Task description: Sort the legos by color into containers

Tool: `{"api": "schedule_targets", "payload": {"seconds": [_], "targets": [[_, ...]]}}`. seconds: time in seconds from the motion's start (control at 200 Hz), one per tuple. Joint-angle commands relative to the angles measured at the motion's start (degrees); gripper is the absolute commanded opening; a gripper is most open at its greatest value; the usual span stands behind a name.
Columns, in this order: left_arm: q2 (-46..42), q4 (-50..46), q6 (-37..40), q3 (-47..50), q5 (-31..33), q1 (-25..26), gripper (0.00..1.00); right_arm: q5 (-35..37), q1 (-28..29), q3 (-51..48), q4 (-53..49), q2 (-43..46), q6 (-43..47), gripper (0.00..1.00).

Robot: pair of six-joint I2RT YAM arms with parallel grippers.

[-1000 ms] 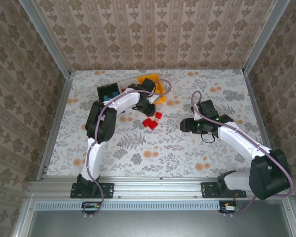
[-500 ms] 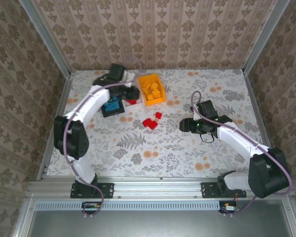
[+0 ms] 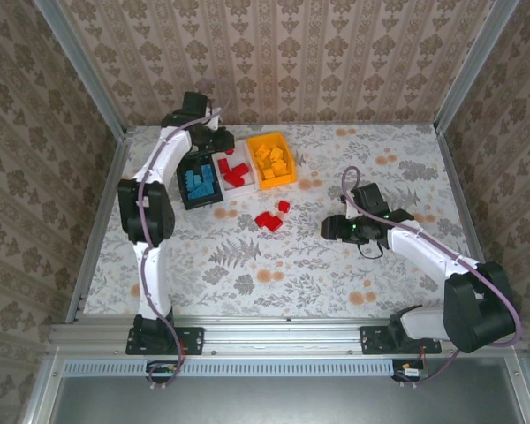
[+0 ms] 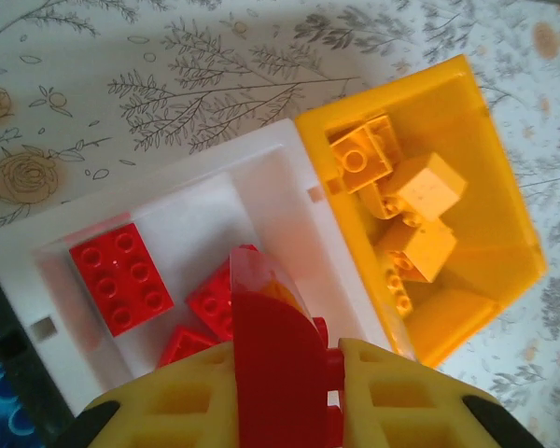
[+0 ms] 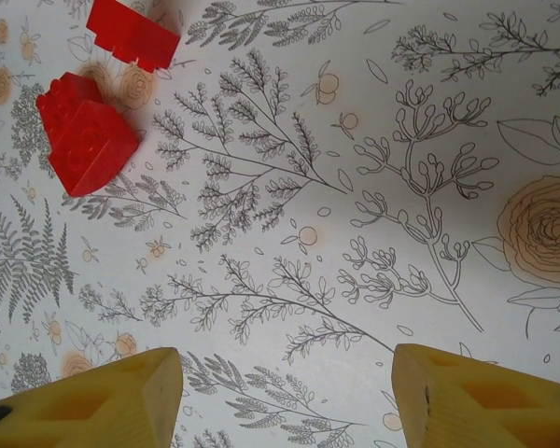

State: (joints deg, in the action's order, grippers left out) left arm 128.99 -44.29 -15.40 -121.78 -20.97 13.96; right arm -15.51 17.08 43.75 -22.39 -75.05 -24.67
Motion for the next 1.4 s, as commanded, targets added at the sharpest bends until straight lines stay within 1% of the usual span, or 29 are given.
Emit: {"api": "schedule_targets", "payload": {"seconds": [0.0, 0.14, 0.295, 0.45, 0.695, 0.835, 0.955, 1.105, 1.18, 1.285, 1.39], "targets": [[2.35, -5.56, 1.65, -5.20, 1.86, 0.96, 0.25, 0.26, -0.27, -0.65, -0.90, 1.17, -0.18, 0.63], [4.75, -6.20, 1.87, -6.70, 2.33, 1.49, 0.27, 0.54, -0.22, -0.69, -0.42, 0.71, -0.04, 0.63], [5.18, -6.67, 2.41, -6.28, 3.10, 1.53, 0.39, -0.31, -0.29, -0.72, 0.68, -0.69, -0.30, 0.63], [4.81, -7.11, 2.48, -6.19, 3.57, 1.56, 0.51, -0.08, -0.26, -0.77, -0.06, 0.36, -0.16, 0.64], [-0.60, -6.22, 2.06, -4.23, 2.82, 1.71, 0.61, 0.13, -0.21, -0.96, -0.56, 1.58, -0.30, 0.64], [-7.80, -4.22, 1.64, -0.01, 2.26, 2.46, 0.65, 0.08, -0.27, -0.80, -0.81, 1.81, -0.28, 0.65], [-16.22, -0.89, 0.52, 7.01, 1.57, 3.46, 0.67, -0.04, -0.29, -0.25, -1.31, 1.97, -0.21, 0.66], [-29.20, 4.83, -0.85, 21.29, 0.92, 4.53, 0.71, -0.41, -0.28, 1.45, -2.89, 2.43, 0.04, 0.67], [-35.43, 6.58, -1.59, 28.64, 0.13, 4.62, 0.72, -0.58, -0.22, 2.61, -4.09, 2.64, 0.22, 0.68], [-44.50, 8.68, -2.41, 38.97, 0.62, 4.51, 0.75, -0.96, -0.21, 4.59, -5.35, 2.73, 0.23, 0.69], [-52.19, 9.83, -3.75, 47.58, 0.41, 4.45, 0.76, -1.43, -0.25, 7.40, -6.46, 2.08, 0.15, 0.69]]}}
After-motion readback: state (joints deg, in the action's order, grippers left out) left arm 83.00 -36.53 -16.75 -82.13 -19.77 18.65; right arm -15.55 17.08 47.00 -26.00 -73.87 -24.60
